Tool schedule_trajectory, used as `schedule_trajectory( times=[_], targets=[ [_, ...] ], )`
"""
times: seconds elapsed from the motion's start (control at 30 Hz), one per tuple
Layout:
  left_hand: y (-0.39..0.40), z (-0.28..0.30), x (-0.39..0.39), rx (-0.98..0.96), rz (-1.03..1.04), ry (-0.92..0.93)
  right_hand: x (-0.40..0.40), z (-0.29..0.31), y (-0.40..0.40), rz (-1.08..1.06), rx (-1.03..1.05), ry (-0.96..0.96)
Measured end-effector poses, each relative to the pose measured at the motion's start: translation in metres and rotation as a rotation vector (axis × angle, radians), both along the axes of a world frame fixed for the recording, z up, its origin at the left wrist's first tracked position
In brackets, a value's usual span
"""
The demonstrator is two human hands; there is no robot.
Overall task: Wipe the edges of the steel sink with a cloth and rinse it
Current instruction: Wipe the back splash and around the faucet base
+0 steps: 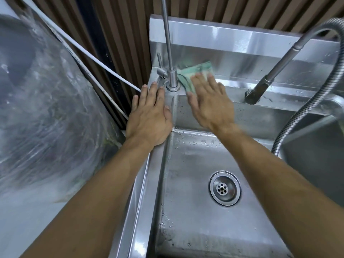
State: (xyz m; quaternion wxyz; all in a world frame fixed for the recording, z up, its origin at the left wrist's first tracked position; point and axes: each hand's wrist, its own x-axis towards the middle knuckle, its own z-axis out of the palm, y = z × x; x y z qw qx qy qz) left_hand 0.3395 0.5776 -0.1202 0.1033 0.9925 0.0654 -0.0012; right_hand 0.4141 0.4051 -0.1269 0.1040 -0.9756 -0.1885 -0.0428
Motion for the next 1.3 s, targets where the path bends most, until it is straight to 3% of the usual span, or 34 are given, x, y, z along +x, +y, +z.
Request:
schedule_trajectory(
  times=[0.2, 0.4, 0.57, 0.67, 0.73, 0.83, 0.93, 1.07, 1.3],
  targets=[
    [-0.001, 0.000, -0.001, 0.007, 0.007, -0.003, 0.000, 0.006, 0.018, -0.148, 0.107, 0.109],
    [-0.002, -0.001, 0.000, 0.018, 0.003, 0.003, 0.015, 0.025, 0.023, 0.162, 0.166, 0.231],
    [-0.002, 0.003, -0.002, 0.016, 0.003, 0.000, 0.038, 0.047, 0.003, 0.022, 0.842, 0.392],
    [-0.002, 0.004, -0.002, 0.002, 0.005, 0.007, 0.051, 0.053, 0.031, 0.024, 0.982, 0.598],
    [-0.002, 0.005, -0.001, -0.015, 0.005, 0.013, 0.055, 0.056, 0.033, 0.037, 0.915, 0.555],
    [-0.001, 0.005, -0.001, -0.028, 0.005, 0.018, 0.040, 0.044, 0.009, -0.028, 0.586, -0.016],
    [0.000, 0.005, -0.001, -0.031, 0.000, 0.018, 0.024, 0.013, -0.002, 0.079, 0.451, -0.300],
    [-0.001, 0.003, -0.001, -0.047, 0.009, 0.000, 0.037, -0.012, 0.002, 0.255, 0.274, -0.230],
    [-0.002, 0.005, 0.000, -0.065, 0.020, 0.003, 0.057, 0.013, 0.011, 0.386, 0.155, -0.204]
  ],
)
